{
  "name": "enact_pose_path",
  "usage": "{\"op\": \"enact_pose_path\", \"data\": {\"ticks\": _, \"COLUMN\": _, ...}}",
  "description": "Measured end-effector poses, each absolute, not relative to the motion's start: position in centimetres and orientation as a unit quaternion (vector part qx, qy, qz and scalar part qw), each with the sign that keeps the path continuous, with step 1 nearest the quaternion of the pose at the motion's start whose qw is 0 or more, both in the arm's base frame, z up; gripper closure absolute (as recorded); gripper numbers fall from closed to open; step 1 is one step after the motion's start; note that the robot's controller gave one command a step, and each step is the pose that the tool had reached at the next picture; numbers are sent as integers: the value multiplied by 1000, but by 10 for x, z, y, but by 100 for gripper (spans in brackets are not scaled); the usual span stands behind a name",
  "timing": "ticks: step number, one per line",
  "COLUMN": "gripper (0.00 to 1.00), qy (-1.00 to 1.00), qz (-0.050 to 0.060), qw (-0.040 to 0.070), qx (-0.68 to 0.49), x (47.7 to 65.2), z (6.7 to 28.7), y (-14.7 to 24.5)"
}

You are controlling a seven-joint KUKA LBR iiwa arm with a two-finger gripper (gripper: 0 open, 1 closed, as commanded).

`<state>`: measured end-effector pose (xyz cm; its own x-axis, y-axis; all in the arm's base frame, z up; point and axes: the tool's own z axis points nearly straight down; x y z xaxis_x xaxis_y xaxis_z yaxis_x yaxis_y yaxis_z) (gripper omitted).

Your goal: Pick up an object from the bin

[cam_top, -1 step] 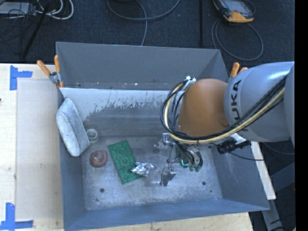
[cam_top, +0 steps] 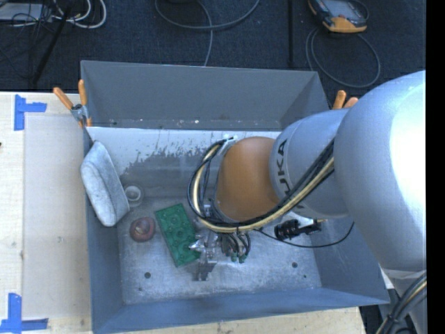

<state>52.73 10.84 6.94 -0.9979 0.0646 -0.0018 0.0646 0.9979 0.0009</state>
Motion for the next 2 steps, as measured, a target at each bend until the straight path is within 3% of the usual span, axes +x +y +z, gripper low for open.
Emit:
{"op": "enact_pose_path", "data": {"ticks": 1, "gripper": 0, "qy": 999, "qz": 1, "qw": 0, "qx": 36, "x": 521, "z": 101, "y": 129}}
{"op": "enact_pose_path", "data": {"ticks": 2, "gripper": 0, "qy": 999, "qz": 0, "qw": 0, "qx": 52, "x": 532, "z": 99, "y": 121}}
